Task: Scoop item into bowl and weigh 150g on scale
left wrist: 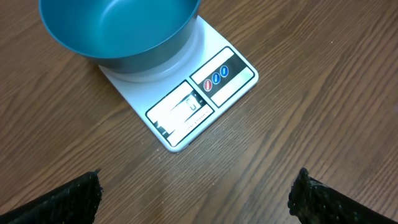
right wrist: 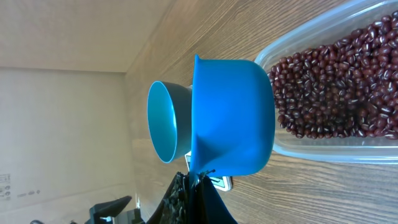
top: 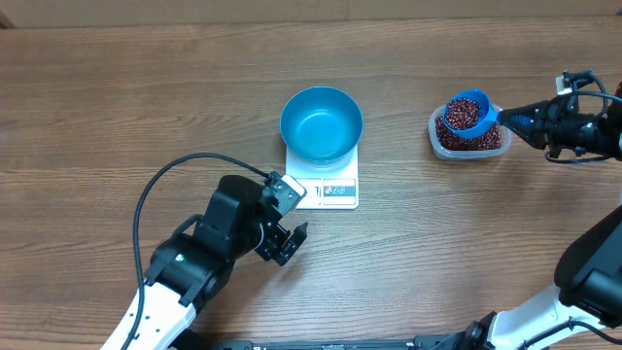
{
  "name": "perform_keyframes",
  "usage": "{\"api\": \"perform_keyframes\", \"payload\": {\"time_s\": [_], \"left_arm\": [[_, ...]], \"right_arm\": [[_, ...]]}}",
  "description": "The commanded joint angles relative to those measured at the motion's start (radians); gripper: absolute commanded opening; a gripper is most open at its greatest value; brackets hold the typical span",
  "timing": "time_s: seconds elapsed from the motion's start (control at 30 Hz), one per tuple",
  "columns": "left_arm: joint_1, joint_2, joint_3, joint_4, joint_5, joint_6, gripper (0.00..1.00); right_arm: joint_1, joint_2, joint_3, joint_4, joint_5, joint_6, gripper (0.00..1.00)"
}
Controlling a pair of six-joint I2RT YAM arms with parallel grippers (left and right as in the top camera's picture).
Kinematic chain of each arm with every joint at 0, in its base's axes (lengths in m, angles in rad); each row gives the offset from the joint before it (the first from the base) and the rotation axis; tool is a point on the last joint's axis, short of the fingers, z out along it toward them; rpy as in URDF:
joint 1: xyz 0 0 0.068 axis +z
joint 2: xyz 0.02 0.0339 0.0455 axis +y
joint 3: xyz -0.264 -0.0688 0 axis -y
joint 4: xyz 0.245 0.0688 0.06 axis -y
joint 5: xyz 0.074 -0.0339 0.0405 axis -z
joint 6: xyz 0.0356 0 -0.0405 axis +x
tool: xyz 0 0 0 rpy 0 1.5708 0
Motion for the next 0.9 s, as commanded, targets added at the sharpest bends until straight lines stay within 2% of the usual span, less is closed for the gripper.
{"api": "perform_keyframes", "payload": {"time_s": [0.0, 0.53, 0.87], "left_arm": [[0.006, 0.024, -0.004, 0.022, -0.001, 0.018, 1.00], [0.008, 0.034, -0.004, 0.037, -0.076, 0.075, 1.00], [0.008, 0.034, -0.004, 0.051, -0.022, 0.073, 1.00]], "right_arm": [[-0.003, 0.000, 0.001, -0.002, -0.026, -0.011, 0.04], [-0.003, 0.000, 0.001, -0.005, -0.019, -0.011, 0.04], [-0.003, 0.000, 0.001, -0.005, -0.019, -0.011, 0.04]]}}
